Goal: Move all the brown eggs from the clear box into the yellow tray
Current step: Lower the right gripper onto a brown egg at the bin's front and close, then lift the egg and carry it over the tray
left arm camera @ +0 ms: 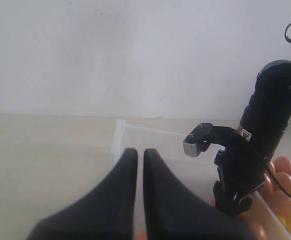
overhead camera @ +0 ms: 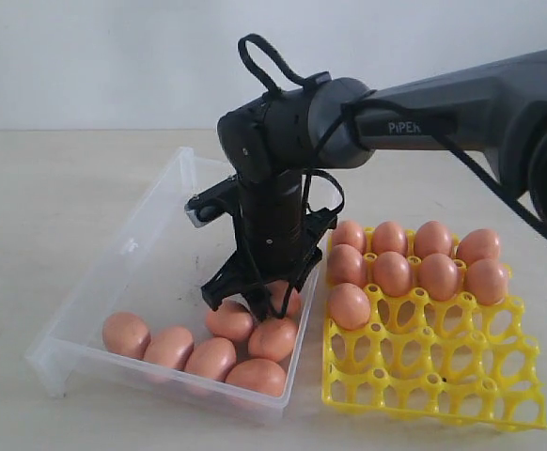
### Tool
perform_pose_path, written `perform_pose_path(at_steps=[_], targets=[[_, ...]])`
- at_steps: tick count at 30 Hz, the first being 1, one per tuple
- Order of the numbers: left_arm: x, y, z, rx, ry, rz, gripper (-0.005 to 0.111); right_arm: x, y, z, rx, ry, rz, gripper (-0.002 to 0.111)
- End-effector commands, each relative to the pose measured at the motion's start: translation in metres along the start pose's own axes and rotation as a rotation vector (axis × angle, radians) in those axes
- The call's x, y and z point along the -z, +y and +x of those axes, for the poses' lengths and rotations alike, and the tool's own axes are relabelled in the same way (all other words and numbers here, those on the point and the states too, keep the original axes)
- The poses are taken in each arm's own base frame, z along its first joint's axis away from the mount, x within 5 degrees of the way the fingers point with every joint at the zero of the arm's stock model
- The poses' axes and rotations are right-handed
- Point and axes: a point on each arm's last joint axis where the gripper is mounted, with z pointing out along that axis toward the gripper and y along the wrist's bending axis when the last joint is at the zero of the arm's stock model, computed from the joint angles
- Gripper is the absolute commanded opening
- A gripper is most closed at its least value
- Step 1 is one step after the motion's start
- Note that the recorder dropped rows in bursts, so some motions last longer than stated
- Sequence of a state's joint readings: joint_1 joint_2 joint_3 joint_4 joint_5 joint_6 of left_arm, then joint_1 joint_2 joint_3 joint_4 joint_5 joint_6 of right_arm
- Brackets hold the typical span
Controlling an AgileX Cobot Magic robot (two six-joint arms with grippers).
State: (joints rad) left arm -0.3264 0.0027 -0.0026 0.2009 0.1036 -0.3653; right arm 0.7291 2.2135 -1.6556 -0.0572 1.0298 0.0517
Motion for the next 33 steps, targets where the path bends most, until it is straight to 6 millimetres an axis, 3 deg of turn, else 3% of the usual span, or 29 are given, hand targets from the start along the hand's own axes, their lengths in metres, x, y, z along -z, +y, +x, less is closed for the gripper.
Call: perform_pose_path(at_steps=[1,5,9,11,18,22,27,33], targets=[[0.0,0.0,0.001,0.01,0.0,0.009,0.004,0.002,-0.003,-0.002,0.065,-0.018,0.03,0.003],[0.0,0.0,0.001,0.01,0.0,0.009,0.004,0.016,-0.003,-0.013,0.084,-0.168,0.028,0.0],[0.0,0.0,0.001,0.01,0.0,0.009,0.004,0.061,-0.001,-0.018,0.051,-0.524,-0.012,0.0],[0.0,0.0,0.0,0.01,-0.003,0.01,0.004,0.077,0.0,-0.008,0.04,-0.706,-0.027,0.0],[0.0,0.0,0.0,0.01,-0.003,0.01,0.004,0.106,-0.004,0.079,0.025,-1.183,-0.036,0.0],[0.0,0.0,0.0,0.01,-0.003,0.01,0.004,0.098,-0.029,0.123,-0.131,-1.299,0.014,0.0],[0.0,0.0,0.001,0.01,-0.001,0.009,0.004,0.065,-0.045,0.174,-0.245,-1.348,0.166,0.0],[0.0,0.0,0.001,0.01,-0.001,0.009,0.004,0.049,-0.044,0.2,-0.247,-1.322,0.189,0.0]])
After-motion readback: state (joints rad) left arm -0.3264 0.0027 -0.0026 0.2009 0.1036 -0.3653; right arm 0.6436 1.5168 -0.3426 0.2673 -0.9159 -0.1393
